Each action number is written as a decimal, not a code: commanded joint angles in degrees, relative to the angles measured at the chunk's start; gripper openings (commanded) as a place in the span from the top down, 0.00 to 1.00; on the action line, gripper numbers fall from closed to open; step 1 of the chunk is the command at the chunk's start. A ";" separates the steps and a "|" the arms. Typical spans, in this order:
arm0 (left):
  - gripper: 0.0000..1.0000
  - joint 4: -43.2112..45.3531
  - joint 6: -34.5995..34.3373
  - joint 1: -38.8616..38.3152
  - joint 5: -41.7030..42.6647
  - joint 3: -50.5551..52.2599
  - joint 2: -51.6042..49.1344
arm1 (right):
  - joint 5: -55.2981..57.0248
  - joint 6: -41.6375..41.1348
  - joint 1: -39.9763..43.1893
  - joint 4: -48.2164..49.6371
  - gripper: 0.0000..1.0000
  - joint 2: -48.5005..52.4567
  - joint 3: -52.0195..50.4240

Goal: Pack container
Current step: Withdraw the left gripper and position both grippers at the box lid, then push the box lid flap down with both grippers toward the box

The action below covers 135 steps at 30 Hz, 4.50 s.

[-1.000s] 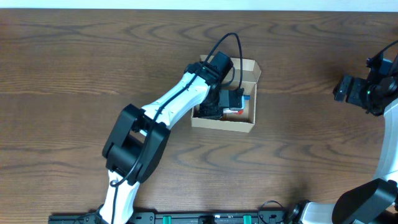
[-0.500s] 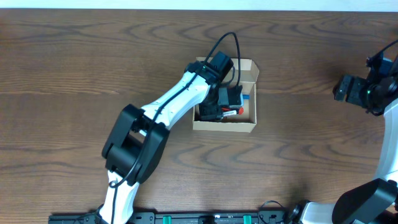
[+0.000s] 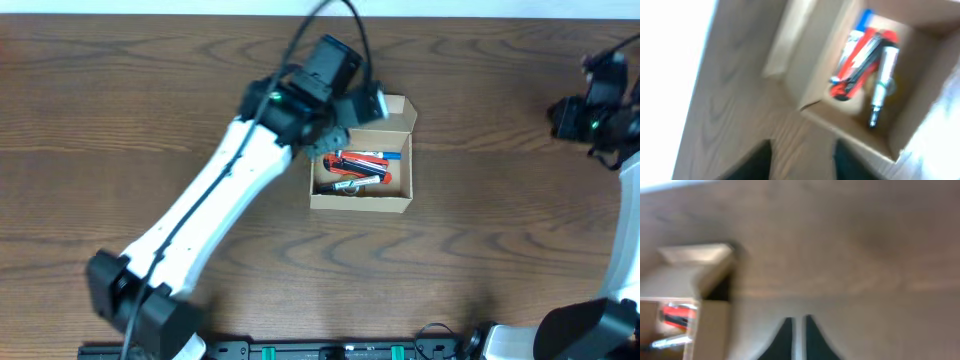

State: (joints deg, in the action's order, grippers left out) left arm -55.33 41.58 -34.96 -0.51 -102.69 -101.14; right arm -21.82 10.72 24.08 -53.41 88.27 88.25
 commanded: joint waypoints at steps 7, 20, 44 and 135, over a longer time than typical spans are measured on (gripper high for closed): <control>0.94 -1.64 -23.47 19.82 11.69 -0.66 9.44 | -21.00 0.42 -0.76 0.04 0.99 0.00 7.96; 0.94 2.82 -37.20 44.94 67.80 -0.63 3.23 | -55.01 -2.47 -0.83 -1.38 0.99 15.67 7.96; 0.94 -13.97 -8.09 45.42 84.17 -0.63 -28.02 | -62.45 8.17 -5.53 3.08 0.99 26.43 -12.44; 0.94 30.42 -56.41 30.93 85.40 -0.59 -47.39 | -58.12 -31.71 -12.39 45.75 0.99 47.23 -13.86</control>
State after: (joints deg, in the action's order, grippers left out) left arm -25.17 -13.76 -3.31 84.84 -102.69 -147.06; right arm -79.77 -20.82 12.12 -7.79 134.10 74.52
